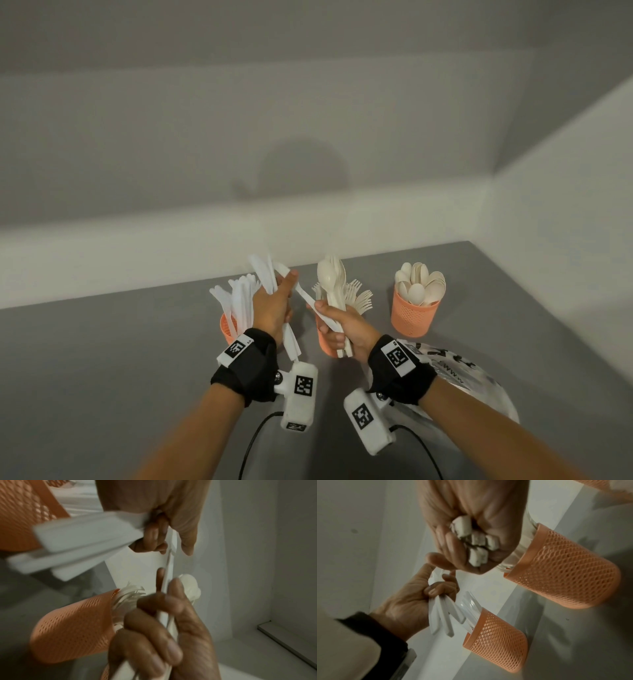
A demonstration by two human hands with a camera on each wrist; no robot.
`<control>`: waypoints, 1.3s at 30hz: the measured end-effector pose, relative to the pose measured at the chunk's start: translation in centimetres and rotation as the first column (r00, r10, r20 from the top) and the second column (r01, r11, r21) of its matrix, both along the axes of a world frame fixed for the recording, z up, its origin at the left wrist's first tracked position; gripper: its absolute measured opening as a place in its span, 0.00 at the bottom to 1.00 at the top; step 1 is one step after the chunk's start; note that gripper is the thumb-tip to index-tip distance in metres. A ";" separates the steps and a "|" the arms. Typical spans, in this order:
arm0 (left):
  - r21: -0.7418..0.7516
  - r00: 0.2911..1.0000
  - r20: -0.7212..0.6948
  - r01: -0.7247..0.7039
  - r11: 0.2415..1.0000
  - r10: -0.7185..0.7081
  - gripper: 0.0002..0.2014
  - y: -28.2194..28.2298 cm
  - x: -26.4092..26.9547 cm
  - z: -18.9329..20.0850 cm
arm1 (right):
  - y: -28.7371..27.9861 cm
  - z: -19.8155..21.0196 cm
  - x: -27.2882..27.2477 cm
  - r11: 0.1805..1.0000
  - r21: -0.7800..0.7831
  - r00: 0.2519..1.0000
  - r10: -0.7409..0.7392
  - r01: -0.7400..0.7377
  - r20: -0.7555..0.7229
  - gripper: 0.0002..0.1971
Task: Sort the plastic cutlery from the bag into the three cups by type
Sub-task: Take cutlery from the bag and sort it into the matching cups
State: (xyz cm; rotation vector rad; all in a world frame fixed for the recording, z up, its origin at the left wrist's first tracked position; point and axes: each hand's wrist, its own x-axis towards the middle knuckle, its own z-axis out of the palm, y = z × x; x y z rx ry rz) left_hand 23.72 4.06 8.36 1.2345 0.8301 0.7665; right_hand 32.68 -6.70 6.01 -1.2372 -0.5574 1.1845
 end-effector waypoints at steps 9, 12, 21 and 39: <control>-0.081 0.990 0.009 -0.136 0.987 0.138 0.19 -0.4 0.5 -0.5 | 0.6 -0.7 -0.5 0.999 -0.049 0.997 0.011 -0.008 0.075 0.11; -0.123 0.970 0.074 -0.223 0.967 0.234 0.17 0.8 -0.5 -0.3 | 0.8 -1.7 0.0 0.997 -0.067 0.997 -0.043 0.048 0.064 0.12; -0.004 0.901 0.053 -0.431 0.902 0.431 0.19 6.3 -2.6 1.9 | 1.0 -2.1 0.3 0.993 -0.097 0.994 -0.059 0.068 0.090 0.14; 0.323 0.923 -0.053 -0.344 0.881 0.380 0.13 6.2 -2.2 -3.5 | 2.3 -1.4 0.7 0.988 -0.124 0.996 -0.091 0.089 -0.008 0.15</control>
